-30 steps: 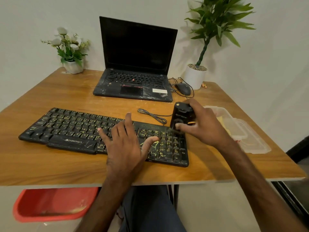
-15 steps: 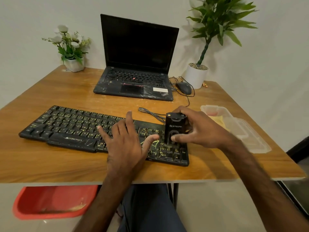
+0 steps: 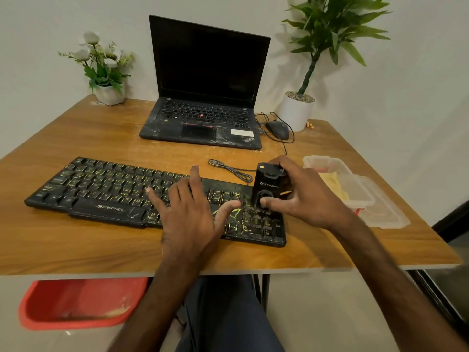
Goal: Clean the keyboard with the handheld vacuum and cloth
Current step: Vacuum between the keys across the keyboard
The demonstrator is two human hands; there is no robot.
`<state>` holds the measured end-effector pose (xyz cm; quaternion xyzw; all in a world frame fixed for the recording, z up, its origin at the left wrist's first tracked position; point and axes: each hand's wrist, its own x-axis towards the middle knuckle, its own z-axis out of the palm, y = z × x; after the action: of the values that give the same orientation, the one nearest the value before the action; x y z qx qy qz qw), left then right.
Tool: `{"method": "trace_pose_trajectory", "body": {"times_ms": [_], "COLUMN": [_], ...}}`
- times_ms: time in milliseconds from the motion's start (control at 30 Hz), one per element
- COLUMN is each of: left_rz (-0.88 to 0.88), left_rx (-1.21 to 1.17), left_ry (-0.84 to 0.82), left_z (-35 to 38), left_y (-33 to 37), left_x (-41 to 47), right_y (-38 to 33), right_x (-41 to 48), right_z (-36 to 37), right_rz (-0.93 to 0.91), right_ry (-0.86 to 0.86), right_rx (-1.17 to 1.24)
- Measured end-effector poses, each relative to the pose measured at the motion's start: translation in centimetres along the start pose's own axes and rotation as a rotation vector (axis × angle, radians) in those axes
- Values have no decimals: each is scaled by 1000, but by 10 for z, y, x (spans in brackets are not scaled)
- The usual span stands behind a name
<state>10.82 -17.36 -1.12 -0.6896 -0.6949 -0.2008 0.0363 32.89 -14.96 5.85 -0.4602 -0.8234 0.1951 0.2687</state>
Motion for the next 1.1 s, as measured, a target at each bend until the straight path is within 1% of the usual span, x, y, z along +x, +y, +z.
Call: {"method": "trace_pose_trajectory", "body": {"times_ms": [100,133,167,233,300,400,467,600,633,733,767,900,933,1000,1033,1067,1100], "left_rz": [-8,-10,-8,4,7,-6,-4,7,5,-7,-6,3,0,-3,-4,-4,1], "left_rx": [-8,-9,-8,-4,-5,-7,-9,-17,-19,-12,-9,-9,-12,-7,-6,-8,-10], "left_ry": [8,12,14,11,10,19,25,24,22,18,17,14,12,11,12,15,17], "left_z": [0,0,0,1,1,1,1,0,0,0,1,3,3,4,5,6,6], "left_y": [1,1,0,0,0,-1,-1,0,1,1,0,-1,-1,-1,-2,-2,-1], "left_x": [0,0,0,0,0,0,0,-1,-1,-1,-1,0,1,2,2,2,2], "right_y": [-9,-11,-11,-7,-4,-11,-11,1,1,-4,-4,0,0,-4,-6,-7,-6], "right_x": [-7,-8,-6,-1,0,-9,-11,-3,-4,-8,-6,5,5,0,-2,-2,0], "right_z": [3,4,3,0,0,3,3,2,3,3,2,6,7,8,9,9,10], "right_rz": [-22,-34,-38,-18,-3,-22,-16,40,37,9,9,20,23,27,19,11,9], "right_ry": [-143,-165,-152,-60,-16,-112,-128,31,26,-93,-102,48,38,-61,-102,-108,-71], "right_rx": [89,74,36,-39,-30,94,124,32,46,134,131,21,50,154,163,135,86]}}
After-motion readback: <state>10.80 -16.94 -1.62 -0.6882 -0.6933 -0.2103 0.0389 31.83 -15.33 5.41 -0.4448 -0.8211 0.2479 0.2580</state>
